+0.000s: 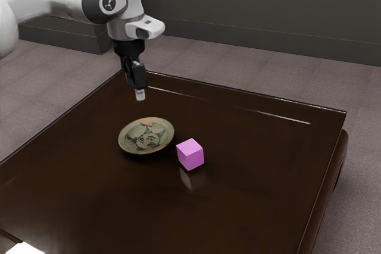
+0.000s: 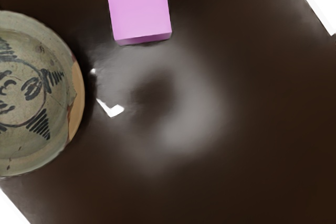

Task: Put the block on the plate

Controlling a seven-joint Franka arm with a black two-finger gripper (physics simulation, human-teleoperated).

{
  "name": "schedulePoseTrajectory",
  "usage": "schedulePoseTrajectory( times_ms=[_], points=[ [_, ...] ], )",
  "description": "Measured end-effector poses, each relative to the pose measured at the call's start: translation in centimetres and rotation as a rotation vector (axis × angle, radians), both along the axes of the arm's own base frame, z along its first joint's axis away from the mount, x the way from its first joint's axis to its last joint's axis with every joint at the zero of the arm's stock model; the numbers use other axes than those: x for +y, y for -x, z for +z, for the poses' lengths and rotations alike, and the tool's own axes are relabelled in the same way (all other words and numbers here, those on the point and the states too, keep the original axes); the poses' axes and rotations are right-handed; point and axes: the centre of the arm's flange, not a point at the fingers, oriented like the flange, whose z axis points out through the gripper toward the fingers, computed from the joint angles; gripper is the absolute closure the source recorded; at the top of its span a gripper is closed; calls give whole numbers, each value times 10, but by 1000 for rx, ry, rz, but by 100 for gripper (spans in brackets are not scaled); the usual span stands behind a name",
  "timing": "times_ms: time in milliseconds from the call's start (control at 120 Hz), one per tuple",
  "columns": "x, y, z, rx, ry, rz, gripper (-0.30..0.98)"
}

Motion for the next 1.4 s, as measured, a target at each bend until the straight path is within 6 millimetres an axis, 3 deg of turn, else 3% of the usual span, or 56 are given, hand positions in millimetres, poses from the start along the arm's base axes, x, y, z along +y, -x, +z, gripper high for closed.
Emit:
schedulePoseTrajectory(
  times_ms=[300, 575, 733, 933, 1142, 1400],
  points=[
    [-3, -8, -7, -19, 12, -114, 0],
    [-58, -48, -103, 4, 17, -206, 0],
    [-60, -47, -147, -3, 36, -105, 0],
    [-65, -69, -210, -16, 14, 2, 0],
    [-62, -95, -240, -87, 4, 92, 0],
    [-59, -100, -286, -77, 6, 185, 0]
  ],
)
